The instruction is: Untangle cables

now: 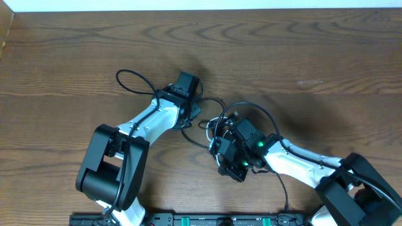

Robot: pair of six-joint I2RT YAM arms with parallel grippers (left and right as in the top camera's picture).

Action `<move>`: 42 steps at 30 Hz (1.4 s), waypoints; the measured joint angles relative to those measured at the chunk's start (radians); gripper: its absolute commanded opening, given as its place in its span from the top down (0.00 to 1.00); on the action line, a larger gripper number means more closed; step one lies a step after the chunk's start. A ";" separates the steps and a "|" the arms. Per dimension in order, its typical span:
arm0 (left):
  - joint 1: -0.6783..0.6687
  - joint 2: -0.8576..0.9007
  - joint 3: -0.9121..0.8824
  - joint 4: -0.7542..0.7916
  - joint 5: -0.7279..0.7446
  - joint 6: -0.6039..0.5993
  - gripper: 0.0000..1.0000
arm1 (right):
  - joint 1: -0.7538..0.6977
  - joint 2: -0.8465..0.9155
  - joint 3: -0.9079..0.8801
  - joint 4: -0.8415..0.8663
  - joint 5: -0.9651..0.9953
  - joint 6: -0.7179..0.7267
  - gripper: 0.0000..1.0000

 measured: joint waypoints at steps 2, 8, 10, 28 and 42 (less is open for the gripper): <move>0.000 0.000 0.000 0.000 0.000 0.000 0.91 | -0.003 0.008 -0.002 0.005 -0.016 0.002 0.99; 0.000 0.000 0.000 0.000 0.000 0.000 0.91 | -0.101 -0.010 0.039 -0.093 -0.081 0.071 0.99; 0.000 0.000 0.000 -0.001 0.000 0.000 0.91 | -0.160 -0.065 0.085 -0.129 -0.152 0.082 0.99; 0.000 0.000 0.000 -0.008 -0.015 0.000 0.91 | -0.278 -0.351 0.130 -0.119 -0.074 0.176 0.99; 0.000 0.000 0.000 -0.010 -0.016 0.000 0.84 | -0.339 -0.334 0.177 -0.005 -0.270 0.204 0.99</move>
